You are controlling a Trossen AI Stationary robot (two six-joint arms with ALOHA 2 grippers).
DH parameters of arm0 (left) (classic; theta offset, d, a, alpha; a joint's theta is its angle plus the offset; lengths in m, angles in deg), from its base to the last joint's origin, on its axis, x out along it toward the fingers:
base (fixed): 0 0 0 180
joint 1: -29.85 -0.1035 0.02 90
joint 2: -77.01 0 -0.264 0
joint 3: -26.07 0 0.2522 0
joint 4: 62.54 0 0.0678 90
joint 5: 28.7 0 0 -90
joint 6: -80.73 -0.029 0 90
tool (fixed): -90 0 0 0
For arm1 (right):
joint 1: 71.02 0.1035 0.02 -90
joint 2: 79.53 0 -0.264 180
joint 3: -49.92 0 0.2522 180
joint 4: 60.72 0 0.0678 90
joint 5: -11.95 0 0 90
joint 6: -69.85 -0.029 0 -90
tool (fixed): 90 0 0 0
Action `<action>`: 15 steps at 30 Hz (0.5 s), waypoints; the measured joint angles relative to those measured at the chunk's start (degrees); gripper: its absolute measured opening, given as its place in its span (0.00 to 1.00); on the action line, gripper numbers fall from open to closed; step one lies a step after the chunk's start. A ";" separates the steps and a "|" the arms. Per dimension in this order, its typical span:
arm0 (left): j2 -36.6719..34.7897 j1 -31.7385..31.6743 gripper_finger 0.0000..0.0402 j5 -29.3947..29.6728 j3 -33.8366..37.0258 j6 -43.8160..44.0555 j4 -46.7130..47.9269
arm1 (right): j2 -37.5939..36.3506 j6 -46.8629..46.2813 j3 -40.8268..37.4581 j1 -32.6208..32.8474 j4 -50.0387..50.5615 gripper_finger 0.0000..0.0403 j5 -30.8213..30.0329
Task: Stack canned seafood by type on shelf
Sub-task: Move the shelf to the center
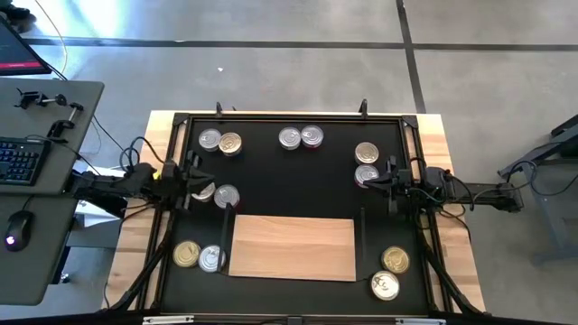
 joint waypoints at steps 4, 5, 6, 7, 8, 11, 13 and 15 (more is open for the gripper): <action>0.52 -0.20 0.00 2.01 0.00 -2.10 0.10 | 0.00 0.01 0.00 -0.02 0.00 0.01 0.00; 0.71 -0.22 0.00 3.18 0.00 -1.97 0.29 | 0.00 0.00 -0.01 0.00 0.01 0.01 0.00; 1.09 -0.22 0.00 4.00 0.00 -1.24 0.12 | 0.00 0.02 -0.01 -0.01 0.00 0.01 0.00; 1.72 -0.22 0.00 4.51 0.00 -0.43 -0.07 | 0.00 0.01 0.00 -0.01 0.00 0.01 0.00; 2.38 -0.22 0.00 4.54 0.00 -0.30 0.01 | 0.00 0.01 -0.01 -0.01 0.00 0.01 -0.02; 5.46 0.15 0.00 1.12 0.00 -3.74 -0.38 | 0.00 0.00 -0.01 -0.01 0.01 0.01 -0.02; 8.77 1.15 0.00 -0.17 0.00 -5.45 -2.45 | 0.00 0.02 0.00 0.00 0.00 0.01 -0.02; 12.82 2.90 0.00 -0.07 -0.05 -7.68 -6.75 | 0.00 0.02 -0.01 -0.02 0.01 0.01 -0.04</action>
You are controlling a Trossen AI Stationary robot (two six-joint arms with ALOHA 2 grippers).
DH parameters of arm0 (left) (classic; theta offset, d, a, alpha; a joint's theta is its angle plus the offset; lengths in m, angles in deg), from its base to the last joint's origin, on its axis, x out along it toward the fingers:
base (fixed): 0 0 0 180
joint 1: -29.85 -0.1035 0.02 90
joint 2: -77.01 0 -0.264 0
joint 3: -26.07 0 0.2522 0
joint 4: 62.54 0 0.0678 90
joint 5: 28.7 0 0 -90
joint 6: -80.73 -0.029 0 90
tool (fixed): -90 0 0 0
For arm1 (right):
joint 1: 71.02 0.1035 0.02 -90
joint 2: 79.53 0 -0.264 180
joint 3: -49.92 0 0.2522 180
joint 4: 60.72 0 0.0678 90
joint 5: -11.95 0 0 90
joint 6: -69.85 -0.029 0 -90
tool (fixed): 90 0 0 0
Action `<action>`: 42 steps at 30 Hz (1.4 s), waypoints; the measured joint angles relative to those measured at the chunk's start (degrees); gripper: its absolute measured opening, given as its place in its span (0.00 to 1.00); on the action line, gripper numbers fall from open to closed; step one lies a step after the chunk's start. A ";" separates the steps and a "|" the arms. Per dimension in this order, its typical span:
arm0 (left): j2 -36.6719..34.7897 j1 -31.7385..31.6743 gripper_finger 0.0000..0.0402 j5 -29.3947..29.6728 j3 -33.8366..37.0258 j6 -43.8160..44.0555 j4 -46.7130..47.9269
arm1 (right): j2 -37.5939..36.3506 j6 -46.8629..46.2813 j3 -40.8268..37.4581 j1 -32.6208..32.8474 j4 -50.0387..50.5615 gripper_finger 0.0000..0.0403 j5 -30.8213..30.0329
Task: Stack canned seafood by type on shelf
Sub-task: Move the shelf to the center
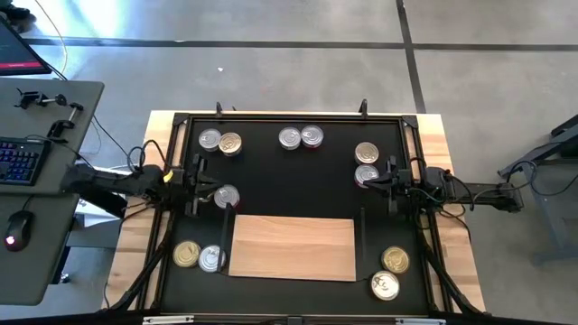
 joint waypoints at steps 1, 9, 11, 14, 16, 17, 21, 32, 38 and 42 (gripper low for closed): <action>2.17 1.12 0.00 0.51 -0.38 -1.77 -1.75 | 0.00 -0.01 0.00 0.02 -0.01 0.01 0.00; 19.53 10.98 0.00 21.16 -17.01 -12.36 1.65 | 0.00 -0.01 -0.01 0.00 0.00 0.01 -0.20; 23.02 12.54 0.00 26.27 -24.16 -13.30 9.78 | 0.00 -0.02 -0.01 0.02 -0.01 0.01 -0.20; 27.72 13.87 0.00 33.56 -35.90 -8.74 24.83 | 0.00 0.00 0.01 0.00 0.01 0.01 -0.17; 30.58 14.40 0.02 36.37 -44.40 -3.54 37.48 | 0.00 -0.01 -0.01 0.02 -0.01 0.01 -0.17; 32.30 14.66 0.04 36.47 -48.63 -0.16 44.10 | 0.00 0.00 0.01 0.00 -0.01 0.01 -0.17; 39.70 15.45 0.15 32.86 -63.51 19.27 67.54 | 0.00 -0.01 0.01 0.02 -0.01 0.01 -0.15; 48.90 17.12 0.54 10.27 -72.45 66.49 96.58 | 0.00 -0.02 0.01 0.02 -0.01 0.01 0.09; 48.29 22.83 0.62 10.36 -67.90 80.76 98.55 | 0.00 -0.02 -0.01 0.01 -0.01 0.01 0.07; 47.36 26.16 0.62 10.46 -61.53 83.10 89.59 | 0.00 -0.01 0.01 0.01 -0.01 0.01 0.07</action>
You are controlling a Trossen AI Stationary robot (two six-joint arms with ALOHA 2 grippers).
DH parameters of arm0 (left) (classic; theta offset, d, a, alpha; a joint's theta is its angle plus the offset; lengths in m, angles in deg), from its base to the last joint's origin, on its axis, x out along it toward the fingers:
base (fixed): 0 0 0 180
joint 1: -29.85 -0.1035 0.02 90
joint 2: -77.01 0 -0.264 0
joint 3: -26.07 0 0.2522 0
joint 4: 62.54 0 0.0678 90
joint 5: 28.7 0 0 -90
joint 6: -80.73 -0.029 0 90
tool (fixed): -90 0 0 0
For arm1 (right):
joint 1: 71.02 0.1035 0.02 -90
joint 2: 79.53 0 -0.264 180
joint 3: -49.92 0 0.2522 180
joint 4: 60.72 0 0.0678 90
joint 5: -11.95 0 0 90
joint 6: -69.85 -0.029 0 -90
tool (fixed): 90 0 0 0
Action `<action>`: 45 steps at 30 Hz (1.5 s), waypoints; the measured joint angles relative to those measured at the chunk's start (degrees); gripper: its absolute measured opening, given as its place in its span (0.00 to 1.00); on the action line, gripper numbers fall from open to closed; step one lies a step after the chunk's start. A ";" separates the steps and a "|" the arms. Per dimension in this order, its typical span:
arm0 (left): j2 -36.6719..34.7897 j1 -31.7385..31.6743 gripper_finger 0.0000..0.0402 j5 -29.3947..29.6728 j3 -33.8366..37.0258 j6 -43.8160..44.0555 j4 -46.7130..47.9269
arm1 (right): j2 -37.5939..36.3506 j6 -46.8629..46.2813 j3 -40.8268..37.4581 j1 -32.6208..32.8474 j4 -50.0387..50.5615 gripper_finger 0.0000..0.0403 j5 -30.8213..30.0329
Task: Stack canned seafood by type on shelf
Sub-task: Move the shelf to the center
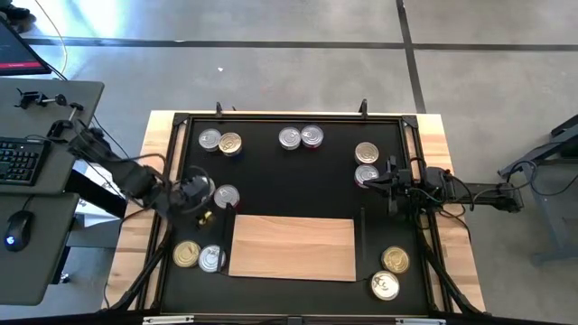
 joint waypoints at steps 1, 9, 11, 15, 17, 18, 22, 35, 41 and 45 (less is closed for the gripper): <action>-0.21 0.59 0.62 -0.14 1.89 -0.02 -3.29 | 0.00 -0.01 0.00 0.01 0.01 0.01 0.00; -1.11 2.41 0.62 -1.33 14.90 -3.55 -24.11 | 0.00 0.00 0.00 0.01 -0.01 0.01 0.00; -1.35 2.39 0.62 -1.18 16.87 -3.92 -26.92 | 0.00 -0.01 -0.02 0.01 -0.01 0.01 -0.02; -1.61 2.03 0.60 0.65 18.44 -2.95 -29.14 | 0.00 0.00 0.00 0.00 0.00 0.01 -0.02; -1.60 1.57 0.57 3.08 18.46 -0.27 -29.38 | 0.00 0.01 0.00 0.01 -0.01 0.01 -0.02; -1.62 1.39 0.55 4.34 18.46 0.61 -29.90 | 0.00 -0.01 -0.01 0.01 0.01 0.01 -0.02; -1.60 1.37 0.47 6.52 18.46 0.62 -30.55 | 0.00 -0.01 -0.02 0.01 0.01 0.01 -0.04; -1.62 1.37 0.13 10.47 18.42 -4.50 -36.82 | 0.00 0.00 0.00 0.01 0.01 0.01 -0.15; -1.69 1.39 0.10 12.06 18.35 -5.44 -37.18 | 0.00 6.93 -0.01 -0.01 -0.04 0.01 -0.68; -1.67 1.67 0.10 13.91 18.35 -5.79 -36.82 | 0.00 -1.98 0.00 0.10 -0.05 0.01 -0.21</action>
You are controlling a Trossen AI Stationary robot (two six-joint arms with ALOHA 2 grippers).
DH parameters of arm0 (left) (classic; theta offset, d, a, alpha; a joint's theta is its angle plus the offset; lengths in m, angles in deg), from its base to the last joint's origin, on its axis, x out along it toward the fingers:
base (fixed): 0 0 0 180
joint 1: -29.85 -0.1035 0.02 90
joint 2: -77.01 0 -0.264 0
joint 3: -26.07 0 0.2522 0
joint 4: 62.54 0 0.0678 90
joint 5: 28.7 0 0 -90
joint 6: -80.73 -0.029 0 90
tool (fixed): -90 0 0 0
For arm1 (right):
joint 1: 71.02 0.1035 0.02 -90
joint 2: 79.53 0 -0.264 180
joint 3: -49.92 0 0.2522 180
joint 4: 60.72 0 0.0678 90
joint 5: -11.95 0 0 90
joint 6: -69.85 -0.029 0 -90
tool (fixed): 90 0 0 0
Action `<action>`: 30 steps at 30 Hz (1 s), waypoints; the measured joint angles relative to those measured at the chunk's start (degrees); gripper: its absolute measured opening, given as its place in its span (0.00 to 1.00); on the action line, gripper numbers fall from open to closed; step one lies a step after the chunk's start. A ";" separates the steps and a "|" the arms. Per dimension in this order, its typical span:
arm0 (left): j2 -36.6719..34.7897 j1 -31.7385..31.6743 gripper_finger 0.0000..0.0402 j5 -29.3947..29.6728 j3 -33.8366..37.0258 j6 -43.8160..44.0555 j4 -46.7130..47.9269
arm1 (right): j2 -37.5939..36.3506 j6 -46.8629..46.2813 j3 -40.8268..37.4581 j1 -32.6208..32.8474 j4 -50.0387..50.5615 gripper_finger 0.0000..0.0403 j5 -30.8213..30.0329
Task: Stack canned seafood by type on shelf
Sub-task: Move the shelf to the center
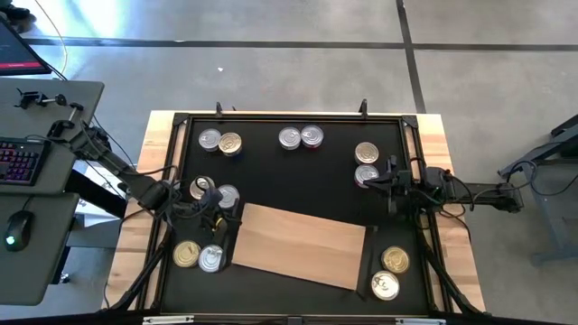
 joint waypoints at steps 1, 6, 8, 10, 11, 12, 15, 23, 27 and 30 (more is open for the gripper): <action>0.00 0.14 0.10 0.47 0.00 -0.04 0.09 | 0.00 -9.15 0.00 0.03 -0.13 0.01 0.35; 0.35 0.70 0.10 3.87 0.00 -0.18 0.26 | 0.30 -30.34 0.00 0.33 -5.83 0.01 -0.35; 0.46 0.70 0.10 4.89 0.00 -0.25 0.25 | 0.37 -33.50 -0.02 1.19 -9.10 0.01 2.35; 0.47 0.72 0.10 5.94 0.00 -0.28 0.52 | 0.34 -35.39 0.02 2.77 -13.60 0.01 5.56; 0.48 0.72 0.10 6.29 0.00 -0.27 0.56 | 0.33 -36.31 0.31 3.83 -14.64 0.02 7.01; 0.47 0.72 0.10 6.51 0.00 -0.15 0.64 | 0.39 -36.70 1.08 5.11 -14.13 0.03 8.49; 0.48 0.70 0.10 6.72 0.02 0.41 0.72 | 1.12 -36.74 4.57 9.61 -12.78 0.10 10.46; 0.48 0.70 0.10 6.77 0.07 1.58 0.76 | 7.78 -49.70 18.45 20.52 14.44 0.33 9.36; 0.52 0.68 0.10 6.90 0.11 2.56 0.89 | 14.72 -61.44 22.60 27.22 24.06 0.34 6.54; 0.55 0.70 0.10 7.72 0.11 2.73 0.94 | 20.73 -64.87 23.67 32.42 21.99 0.34 3.39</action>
